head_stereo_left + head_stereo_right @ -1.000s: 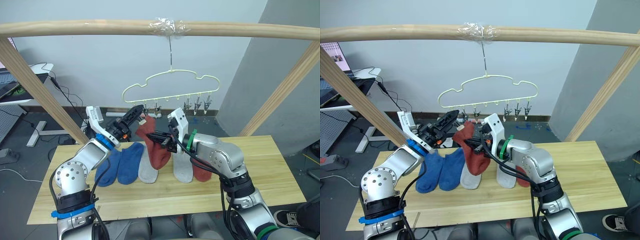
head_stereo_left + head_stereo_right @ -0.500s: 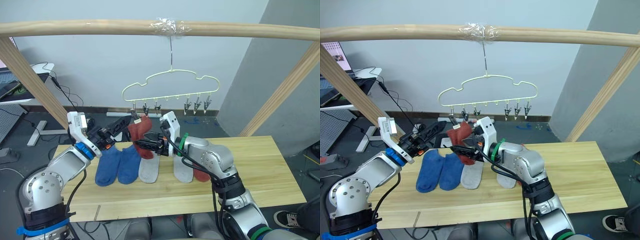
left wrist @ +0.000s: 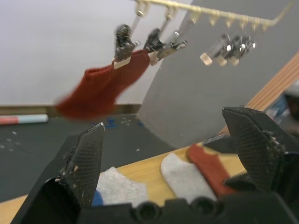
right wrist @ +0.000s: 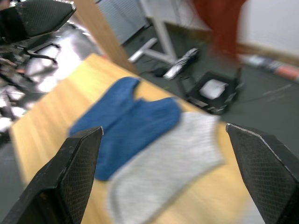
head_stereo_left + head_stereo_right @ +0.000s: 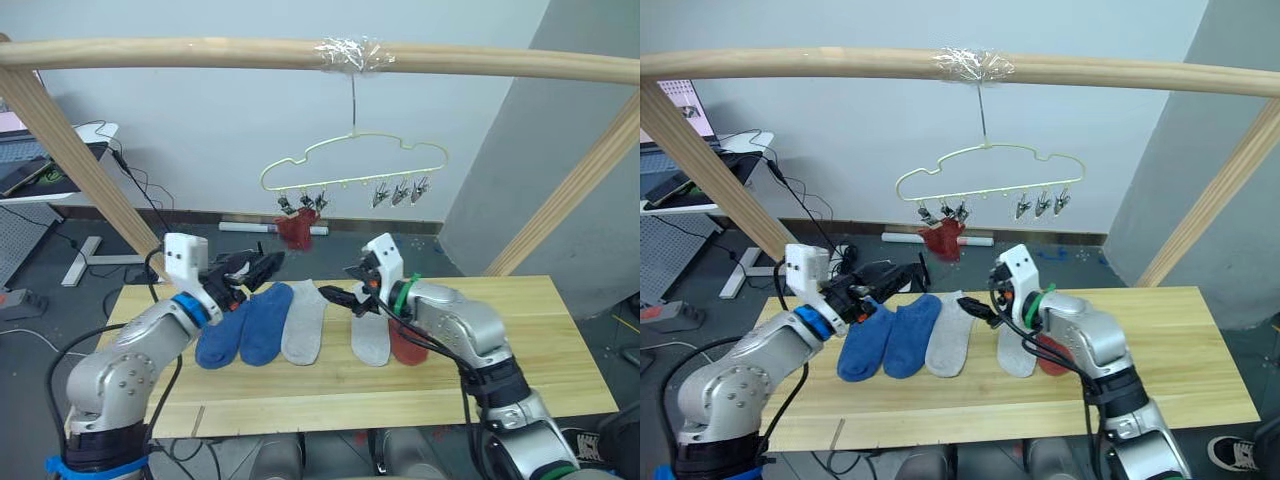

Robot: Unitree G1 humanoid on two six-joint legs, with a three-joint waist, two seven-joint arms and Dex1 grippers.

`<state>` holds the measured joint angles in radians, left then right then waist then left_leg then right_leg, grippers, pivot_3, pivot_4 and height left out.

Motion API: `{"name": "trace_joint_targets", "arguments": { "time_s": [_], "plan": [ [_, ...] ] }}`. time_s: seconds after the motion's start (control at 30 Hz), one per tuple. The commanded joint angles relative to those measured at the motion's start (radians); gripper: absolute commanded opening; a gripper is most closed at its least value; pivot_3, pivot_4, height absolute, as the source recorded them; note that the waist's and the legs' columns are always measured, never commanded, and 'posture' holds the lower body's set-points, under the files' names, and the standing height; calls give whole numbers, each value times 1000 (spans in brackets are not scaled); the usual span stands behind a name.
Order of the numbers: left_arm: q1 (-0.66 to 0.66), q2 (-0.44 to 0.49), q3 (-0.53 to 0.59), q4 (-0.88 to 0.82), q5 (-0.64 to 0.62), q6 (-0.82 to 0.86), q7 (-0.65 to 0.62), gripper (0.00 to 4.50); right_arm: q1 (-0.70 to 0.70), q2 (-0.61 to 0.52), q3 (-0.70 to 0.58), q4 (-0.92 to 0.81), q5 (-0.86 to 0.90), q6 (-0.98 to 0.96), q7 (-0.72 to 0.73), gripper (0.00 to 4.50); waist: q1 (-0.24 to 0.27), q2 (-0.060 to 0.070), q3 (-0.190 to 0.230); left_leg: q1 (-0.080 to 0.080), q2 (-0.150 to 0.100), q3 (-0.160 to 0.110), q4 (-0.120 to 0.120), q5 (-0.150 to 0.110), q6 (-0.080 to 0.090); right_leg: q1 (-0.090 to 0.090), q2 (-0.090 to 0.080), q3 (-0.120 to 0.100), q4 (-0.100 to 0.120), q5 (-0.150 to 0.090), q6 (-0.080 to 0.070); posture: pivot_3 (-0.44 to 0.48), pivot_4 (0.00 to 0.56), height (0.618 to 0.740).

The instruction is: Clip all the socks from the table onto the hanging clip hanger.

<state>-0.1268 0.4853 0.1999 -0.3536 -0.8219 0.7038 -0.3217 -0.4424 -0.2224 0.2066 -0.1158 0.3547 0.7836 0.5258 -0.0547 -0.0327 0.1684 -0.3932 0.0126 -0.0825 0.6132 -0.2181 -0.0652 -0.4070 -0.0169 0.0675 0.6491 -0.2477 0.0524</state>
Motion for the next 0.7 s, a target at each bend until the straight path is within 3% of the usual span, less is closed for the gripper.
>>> {"name": "trace_joint_targets", "arguments": {
  "time_s": [0.03,0.13,0.33,0.5,0.7],
  "plan": [
    [-32,-21,-85,-36,161,-138,-15,4500,23,-59,-31,-107,-8,-66,34,4434,1,0,0,0,0,0,0,0,0,0,0,0,0,-1,1,-19,138,740],
    [-42,-70,-156,-27,250,-231,-32,4314,53,-101,-56,-157,-1,-90,43,4482,3,0,0,0,0,0,0,0,0,0,0,0,-1,-1,2,-30,139,740],
    [-89,-166,-243,79,415,-368,-16,2694,78,-116,-104,-207,3,-103,25,4500,0,0,0,0,0,1,0,0,0,0,0,1,0,-1,1,-52,141,740],
    [-160,-197,-311,255,607,-542,-3,2694,74,-90,-132,-229,7,-104,-12,4500,-2,0,0,1,0,1,1,0,0,1,0,1,1,-1,3,-68,144,740],
    [-268,-294,-274,447,668,-680,58,2694,98,-89,-169,-327,50,-105,-6,4500,-3,0,0,-1,0,1,3,0,0,1,0,1,0,0,3,-101,146,740]
  ]
}}
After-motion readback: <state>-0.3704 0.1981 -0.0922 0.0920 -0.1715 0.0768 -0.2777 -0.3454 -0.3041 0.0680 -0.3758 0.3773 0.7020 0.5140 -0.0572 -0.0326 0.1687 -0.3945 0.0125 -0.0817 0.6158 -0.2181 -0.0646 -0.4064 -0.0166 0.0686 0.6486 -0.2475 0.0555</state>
